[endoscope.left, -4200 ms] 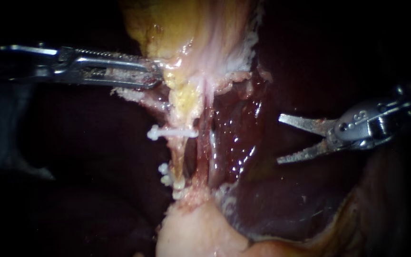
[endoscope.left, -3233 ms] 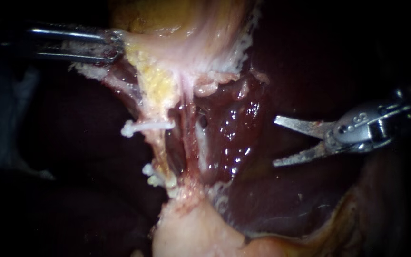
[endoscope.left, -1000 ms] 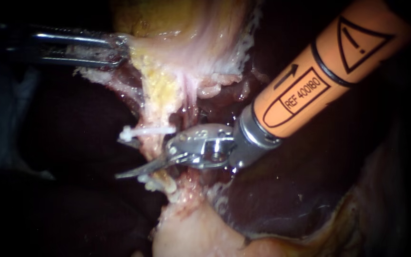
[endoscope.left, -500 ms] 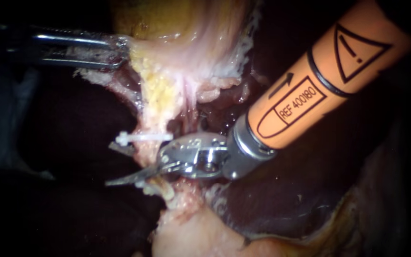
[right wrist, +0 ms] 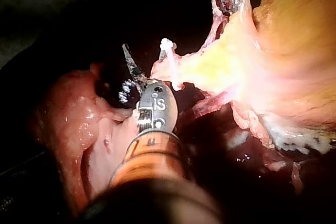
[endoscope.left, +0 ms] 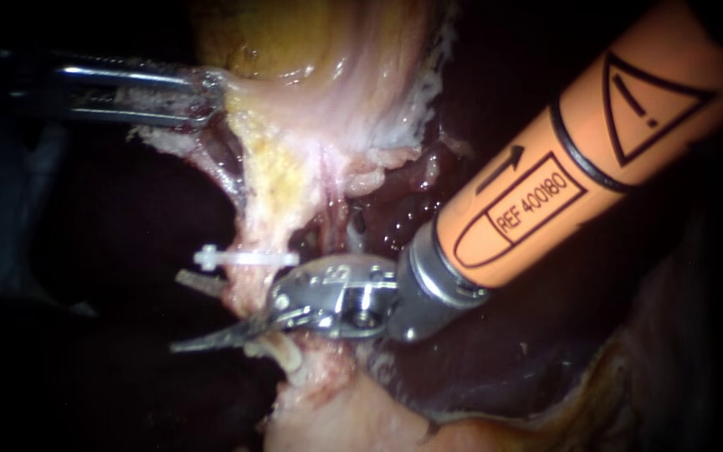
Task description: Go to the cutting position left tube
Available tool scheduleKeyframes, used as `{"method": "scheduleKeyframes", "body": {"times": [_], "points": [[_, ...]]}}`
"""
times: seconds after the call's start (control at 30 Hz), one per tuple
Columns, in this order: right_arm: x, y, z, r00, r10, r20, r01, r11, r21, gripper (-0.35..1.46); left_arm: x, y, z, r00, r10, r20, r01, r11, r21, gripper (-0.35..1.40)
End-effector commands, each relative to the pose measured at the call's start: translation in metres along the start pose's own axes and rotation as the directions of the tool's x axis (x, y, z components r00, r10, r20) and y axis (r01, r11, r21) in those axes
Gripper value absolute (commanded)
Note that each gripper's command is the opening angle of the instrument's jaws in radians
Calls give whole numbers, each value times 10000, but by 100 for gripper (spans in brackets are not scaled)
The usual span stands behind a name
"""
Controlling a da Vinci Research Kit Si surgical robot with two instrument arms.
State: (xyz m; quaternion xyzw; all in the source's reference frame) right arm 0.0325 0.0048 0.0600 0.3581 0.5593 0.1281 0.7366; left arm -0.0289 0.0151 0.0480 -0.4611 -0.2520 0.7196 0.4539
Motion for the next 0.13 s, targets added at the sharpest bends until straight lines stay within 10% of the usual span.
{"method": "scheduleKeyframes", "body": {"times": [0.03, 0.13], "points": [[-2, 1, -2, 10000, 8, 4, -8, 10000, -12, 145, 0, 0, 0, 10000, -1, 0, 1, 10000, -6, -35], [-3, 2, -2, 10000, 8, 4, -8, 10000, -12, 145, 0, 0, 0, 10000, -1, 0, 1, 10000, -6, -35]]}}
